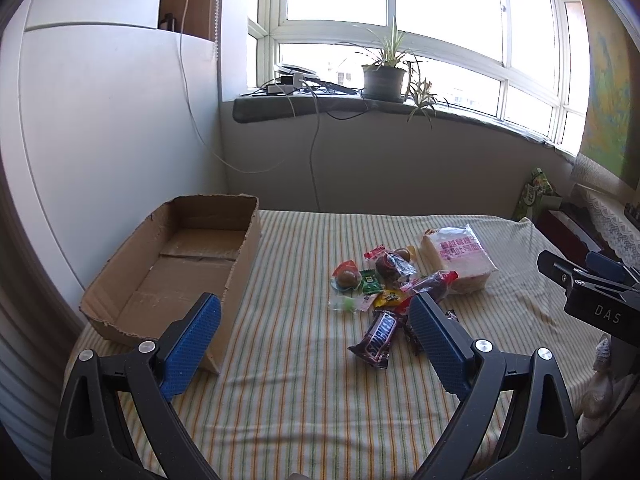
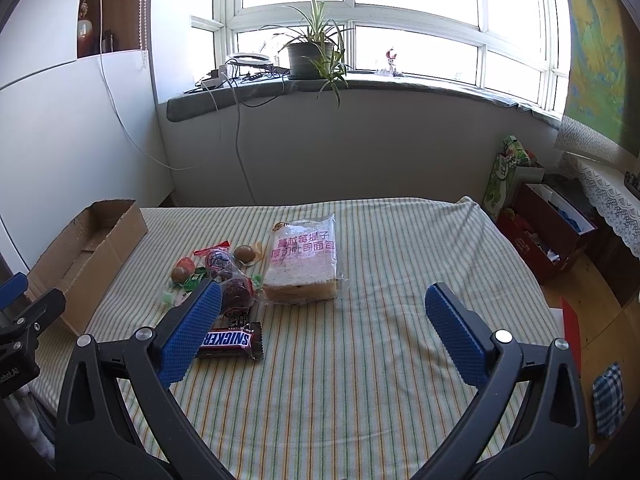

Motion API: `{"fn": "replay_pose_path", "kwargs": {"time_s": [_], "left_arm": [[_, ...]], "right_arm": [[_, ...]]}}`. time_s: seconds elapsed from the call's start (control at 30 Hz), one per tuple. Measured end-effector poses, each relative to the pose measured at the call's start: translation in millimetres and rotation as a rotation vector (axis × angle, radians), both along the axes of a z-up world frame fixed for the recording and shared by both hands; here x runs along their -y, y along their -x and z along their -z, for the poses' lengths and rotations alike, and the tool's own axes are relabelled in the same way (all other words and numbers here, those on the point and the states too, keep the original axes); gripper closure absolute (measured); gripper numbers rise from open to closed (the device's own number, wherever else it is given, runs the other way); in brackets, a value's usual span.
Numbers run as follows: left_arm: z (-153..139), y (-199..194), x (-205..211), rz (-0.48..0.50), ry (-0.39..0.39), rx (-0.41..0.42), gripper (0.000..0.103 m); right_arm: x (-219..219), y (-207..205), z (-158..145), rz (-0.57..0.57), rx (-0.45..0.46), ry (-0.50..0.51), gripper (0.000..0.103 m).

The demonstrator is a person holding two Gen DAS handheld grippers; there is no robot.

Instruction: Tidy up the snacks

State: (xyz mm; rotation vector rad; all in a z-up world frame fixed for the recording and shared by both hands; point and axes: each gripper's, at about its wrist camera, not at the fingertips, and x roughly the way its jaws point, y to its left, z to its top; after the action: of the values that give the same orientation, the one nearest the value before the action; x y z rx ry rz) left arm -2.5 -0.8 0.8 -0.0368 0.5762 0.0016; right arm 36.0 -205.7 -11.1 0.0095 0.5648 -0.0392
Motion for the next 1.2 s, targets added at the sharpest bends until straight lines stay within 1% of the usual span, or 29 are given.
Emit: {"fn": "replay_pose_path", "kwargs": {"time_s": [0.73,1.13,1.2], "left_arm": [[2.3,-0.8,-0.7,0.005,0.000,-0.001,0.010],[5.7,-3.0,0.4,0.015,0.007,-0.009,0.013],[6.1,-2.9,0.5,0.017,0.008,-0.010,0.015]], "right_arm": [[-1.0,-2.3,3.5,-0.005,-0.005,0.000,0.000],[-2.0,-2.8,6.1,-0.014,-0.007,0.001,0.000],[-2.1,-2.8,6.1,-0.014,-0.009,0.001,0.000]]}}
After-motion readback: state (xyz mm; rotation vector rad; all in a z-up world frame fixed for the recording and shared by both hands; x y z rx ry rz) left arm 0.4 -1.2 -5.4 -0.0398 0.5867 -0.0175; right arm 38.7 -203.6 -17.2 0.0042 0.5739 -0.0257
